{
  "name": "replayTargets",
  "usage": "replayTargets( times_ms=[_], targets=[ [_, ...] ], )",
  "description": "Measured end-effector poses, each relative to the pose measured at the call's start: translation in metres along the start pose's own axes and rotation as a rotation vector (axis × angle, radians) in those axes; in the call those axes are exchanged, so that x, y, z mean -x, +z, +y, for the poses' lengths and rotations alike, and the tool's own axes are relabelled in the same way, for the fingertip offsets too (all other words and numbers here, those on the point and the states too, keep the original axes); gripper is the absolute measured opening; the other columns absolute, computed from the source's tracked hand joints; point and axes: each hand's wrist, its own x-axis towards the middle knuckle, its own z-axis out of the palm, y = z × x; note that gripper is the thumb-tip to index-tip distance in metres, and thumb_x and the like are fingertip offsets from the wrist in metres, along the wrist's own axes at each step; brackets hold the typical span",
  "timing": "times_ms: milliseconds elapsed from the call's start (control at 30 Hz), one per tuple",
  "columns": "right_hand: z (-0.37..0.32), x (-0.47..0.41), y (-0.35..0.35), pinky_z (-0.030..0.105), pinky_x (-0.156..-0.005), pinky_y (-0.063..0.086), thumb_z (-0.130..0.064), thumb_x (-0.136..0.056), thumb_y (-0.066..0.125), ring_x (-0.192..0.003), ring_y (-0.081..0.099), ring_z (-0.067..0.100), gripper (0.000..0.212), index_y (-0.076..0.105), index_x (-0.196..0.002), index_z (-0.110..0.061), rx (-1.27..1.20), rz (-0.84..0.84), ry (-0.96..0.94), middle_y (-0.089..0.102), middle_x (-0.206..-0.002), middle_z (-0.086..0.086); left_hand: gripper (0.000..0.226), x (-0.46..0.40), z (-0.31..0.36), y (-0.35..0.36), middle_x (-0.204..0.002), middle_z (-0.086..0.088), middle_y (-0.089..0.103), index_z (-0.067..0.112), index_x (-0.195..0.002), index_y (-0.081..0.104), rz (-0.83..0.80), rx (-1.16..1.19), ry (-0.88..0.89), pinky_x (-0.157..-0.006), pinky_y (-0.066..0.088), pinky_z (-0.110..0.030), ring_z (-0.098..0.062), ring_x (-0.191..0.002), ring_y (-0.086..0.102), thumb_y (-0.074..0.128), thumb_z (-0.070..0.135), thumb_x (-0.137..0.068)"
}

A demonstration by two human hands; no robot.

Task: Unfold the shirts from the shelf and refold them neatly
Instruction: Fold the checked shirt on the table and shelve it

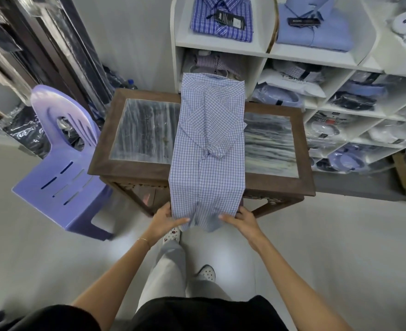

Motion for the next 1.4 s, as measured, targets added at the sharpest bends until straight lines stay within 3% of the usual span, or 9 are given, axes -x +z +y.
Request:
replayTargets(
  times_ms=[233,400,567,700,800,933,1033,1233,1400],
  targets=[
    [0.043,0.015,0.006,0.023,-0.085,0.050,-0.025,-0.079,0.075,-0.110,0.057,0.011,0.046,0.056,-0.120,-0.017,0.080,-0.159,0.119,0.061,-0.118,-0.004,0.023,0.035,-0.032,0.013,-0.109,0.009,0.061,0.024,-0.106,0.060,-0.142,0.051,-0.179,-0.069,0.052,-0.015,-0.004,-0.097,0.059,0.069,0.028,-0.085],
    [0.071,0.032,0.007,0.026,-0.092,0.050,-0.044,-0.057,0.085,-0.113,0.056,0.012,0.074,0.058,-0.121,-0.019,0.144,-0.292,0.235,0.060,-0.125,-0.002,0.057,0.056,-0.059,0.017,-0.123,0.012,0.061,0.025,-0.125,0.057,-0.242,0.035,-0.216,-0.087,0.049,-0.018,-0.007,-0.113,0.057,0.074,0.048,-0.075],
    [0.098,0.050,0.006,0.036,-0.101,0.044,-0.025,-0.084,0.070,-0.113,0.056,0.014,0.032,0.061,-0.114,-0.023,0.133,-0.334,0.367,0.061,-0.124,-0.004,0.087,0.075,-0.085,0.019,-0.135,0.012,0.050,0.026,-0.139,0.040,-0.320,-0.060,-0.298,-0.092,0.042,-0.012,-0.007,-0.123,0.048,0.079,0.054,-0.067],
    [0.105,0.061,0.004,0.036,-0.097,0.050,-0.055,-0.057,0.081,-0.106,0.066,0.018,0.071,0.069,-0.111,-0.011,0.102,-0.345,0.354,0.071,-0.114,0.002,0.056,0.084,-0.081,0.024,-0.131,0.014,0.045,0.030,-0.133,0.038,-0.389,-0.041,-0.375,-0.096,0.037,-0.013,-0.005,-0.119,0.046,0.063,0.045,-0.085],
    [0.101,0.068,0.002,0.031,-0.089,0.053,-0.051,-0.070,0.075,-0.102,0.068,0.021,0.061,0.069,-0.109,-0.004,0.074,-0.312,0.350,0.072,-0.109,0.007,0.069,0.091,-0.072,0.018,-0.132,0.014,0.048,0.029,-0.132,0.038,-0.462,0.042,-0.394,-0.089,0.047,-0.013,-0.003,-0.115,0.050,0.064,0.060,-0.076],
    [0.075,0.080,-0.006,0.026,-0.081,0.054,-0.046,-0.080,0.062,-0.099,0.069,0.019,0.050,0.071,-0.107,-0.006,0.119,-0.354,0.352,0.073,-0.106,0.005,0.049,0.096,-0.052,0.007,-0.131,0.008,0.056,0.022,-0.137,0.041,-0.519,0.047,-0.424,-0.095,0.049,-0.022,-0.008,-0.118,0.057,0.052,0.042,-0.094],
    [0.037,0.090,-0.017,0.034,-0.096,0.050,-0.038,-0.091,0.057,-0.108,0.066,0.021,0.041,0.068,-0.114,-0.006,0.075,-0.410,0.310,0.070,-0.114,0.007,0.044,0.094,-0.017,-0.010,-0.129,0.001,0.061,0.021,-0.130,0.048,-0.553,0.137,-0.425,-0.098,0.049,-0.030,-0.013,-0.117,0.061,0.056,0.040,-0.092],
    [-0.078,0.084,-0.029,0.028,-0.077,0.056,-0.028,-0.085,0.061,-0.090,0.067,0.019,0.032,0.068,-0.105,-0.004,-0.211,-0.389,0.145,0.070,-0.103,0.010,0.063,0.071,0.101,-0.048,-0.113,-0.014,0.069,0.010,-0.108,0.070,-0.429,0.430,-0.290,-0.080,0.058,-0.035,-0.025,-0.099,0.069,0.089,0.040,-0.056],
    [-0.159,0.033,-0.029,0.033,-0.066,0.059,-0.051,-0.092,0.048,-0.077,0.068,0.022,0.049,0.070,-0.101,-0.008,-0.564,-0.205,-0.007,0.067,-0.088,0.012,0.075,0.020,0.195,-0.067,-0.111,-0.014,0.069,0.006,-0.113,0.070,-0.339,0.714,-0.029,-0.067,0.058,-0.029,-0.021,-0.083,0.070,0.033,0.066,-0.087]
  ],
)
